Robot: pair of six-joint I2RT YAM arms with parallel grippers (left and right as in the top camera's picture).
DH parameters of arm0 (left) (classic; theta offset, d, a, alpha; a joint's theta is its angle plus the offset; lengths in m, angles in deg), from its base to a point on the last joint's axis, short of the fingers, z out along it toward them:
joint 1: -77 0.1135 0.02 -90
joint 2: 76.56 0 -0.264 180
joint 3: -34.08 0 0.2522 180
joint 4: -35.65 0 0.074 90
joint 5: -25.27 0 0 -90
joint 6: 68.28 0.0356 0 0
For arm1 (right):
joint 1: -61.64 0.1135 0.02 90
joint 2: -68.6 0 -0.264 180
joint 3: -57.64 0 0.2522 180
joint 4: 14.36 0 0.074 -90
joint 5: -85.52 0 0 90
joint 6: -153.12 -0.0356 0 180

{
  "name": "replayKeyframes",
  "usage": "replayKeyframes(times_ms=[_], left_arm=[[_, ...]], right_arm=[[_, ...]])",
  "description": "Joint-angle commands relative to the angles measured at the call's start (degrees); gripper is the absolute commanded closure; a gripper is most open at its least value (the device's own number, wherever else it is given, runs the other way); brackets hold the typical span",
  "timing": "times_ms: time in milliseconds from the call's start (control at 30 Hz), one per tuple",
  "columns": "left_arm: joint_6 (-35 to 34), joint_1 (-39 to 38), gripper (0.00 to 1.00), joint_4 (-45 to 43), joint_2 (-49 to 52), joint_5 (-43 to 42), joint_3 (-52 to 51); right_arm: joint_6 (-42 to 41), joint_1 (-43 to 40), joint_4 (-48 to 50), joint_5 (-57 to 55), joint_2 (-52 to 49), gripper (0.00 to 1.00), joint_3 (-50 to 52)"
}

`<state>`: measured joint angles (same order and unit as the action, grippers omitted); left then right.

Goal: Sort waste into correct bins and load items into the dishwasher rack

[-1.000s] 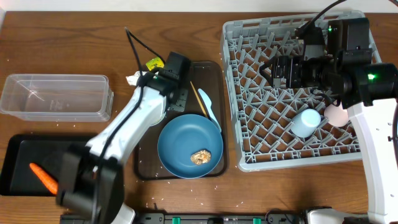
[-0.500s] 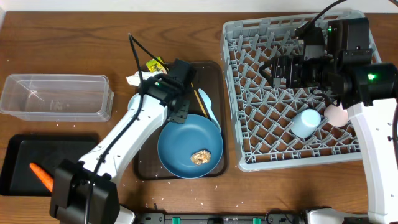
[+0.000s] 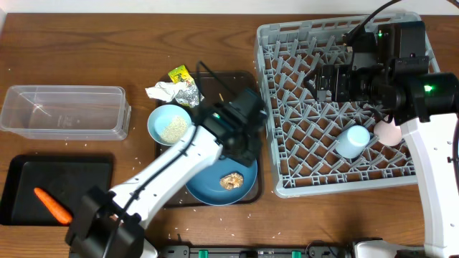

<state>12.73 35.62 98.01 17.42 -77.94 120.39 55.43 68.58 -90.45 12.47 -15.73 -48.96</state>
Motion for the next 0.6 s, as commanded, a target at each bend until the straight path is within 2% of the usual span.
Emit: replayKeyframes(times_ms=[0,167,567], left_arm=[[-5.8,-2.3,0.58,-0.4,2.7,0.8,-0.5],[-13.6,-3.2,0.59,-1.9,8.2,0.7,-0.5],[-21.3,-3.1,0.58,-4.4,11.8,0.9,-0.9]], right_arm=[[-0.4,0.6,-0.3,-0.6,-0.1,0.01,-0.1],[-0.4,0.6,-0.7,-0.7,-0.1,0.01,-0.1],[-0.4,0.6,-2.1,-0.7,-0.1,0.01,-0.1]])
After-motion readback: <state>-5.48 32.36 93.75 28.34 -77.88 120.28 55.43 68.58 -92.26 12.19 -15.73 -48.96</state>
